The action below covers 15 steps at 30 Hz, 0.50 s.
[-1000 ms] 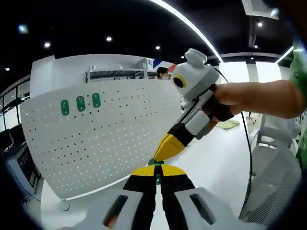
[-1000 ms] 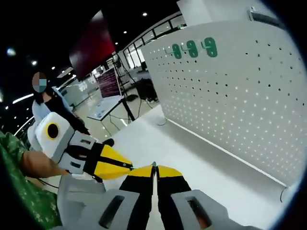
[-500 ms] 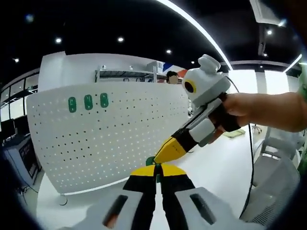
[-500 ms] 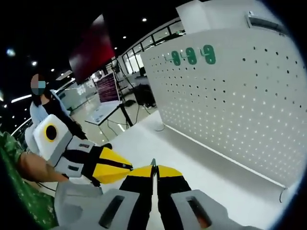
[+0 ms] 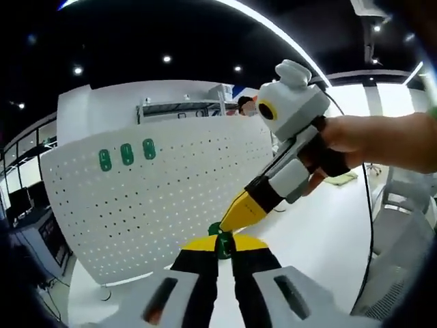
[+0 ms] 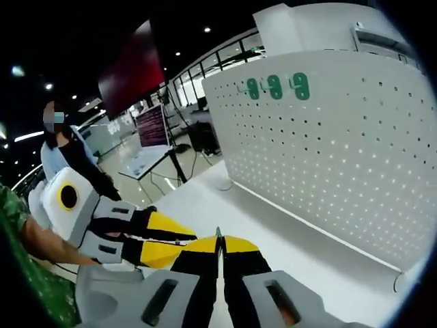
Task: Insert the hook assembly into the mounting plate slot until the hook locks in place.
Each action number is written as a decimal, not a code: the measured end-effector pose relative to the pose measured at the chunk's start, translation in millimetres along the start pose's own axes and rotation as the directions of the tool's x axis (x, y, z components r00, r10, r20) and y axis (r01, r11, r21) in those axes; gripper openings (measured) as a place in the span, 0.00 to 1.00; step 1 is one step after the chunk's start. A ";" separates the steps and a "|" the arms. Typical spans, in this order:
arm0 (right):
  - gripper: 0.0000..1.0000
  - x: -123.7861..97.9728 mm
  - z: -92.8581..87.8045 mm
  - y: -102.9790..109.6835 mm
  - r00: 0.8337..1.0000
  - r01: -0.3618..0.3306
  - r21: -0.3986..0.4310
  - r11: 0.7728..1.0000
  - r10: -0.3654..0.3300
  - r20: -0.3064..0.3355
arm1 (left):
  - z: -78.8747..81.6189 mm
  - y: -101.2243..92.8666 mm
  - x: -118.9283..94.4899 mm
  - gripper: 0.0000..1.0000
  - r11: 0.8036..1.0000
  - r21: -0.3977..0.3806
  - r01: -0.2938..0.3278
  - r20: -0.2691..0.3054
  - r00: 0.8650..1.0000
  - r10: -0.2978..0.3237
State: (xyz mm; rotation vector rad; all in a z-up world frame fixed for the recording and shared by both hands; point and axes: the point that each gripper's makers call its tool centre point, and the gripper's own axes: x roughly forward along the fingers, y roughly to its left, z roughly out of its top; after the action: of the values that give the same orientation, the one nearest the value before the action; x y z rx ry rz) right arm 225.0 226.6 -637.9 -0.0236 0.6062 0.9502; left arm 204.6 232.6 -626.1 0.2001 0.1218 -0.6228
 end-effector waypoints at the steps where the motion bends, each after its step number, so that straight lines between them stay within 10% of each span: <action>1: 0.00 0.0 0.2 -0.1 1.000 0.001 0.001 1.000 -0.001 0.001 | 0.8 1.4 0.8 0.08 1.000 0.001 -0.009 0.001 1.000 0.009; 15: 0.00 -3.1 9.2 -3.7 0.999 0.021 0.022 1.000 -0.022 0.033 | -5.1 7.1 13.6 0.07 0.998 0.000 -0.070 -0.034 0.997 0.070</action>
State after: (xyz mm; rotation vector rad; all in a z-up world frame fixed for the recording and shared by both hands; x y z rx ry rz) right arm 230.9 224.6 -629.6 0.0048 0.5848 0.9216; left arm 219.5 231.7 -632.4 0.2130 0.1478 -0.5499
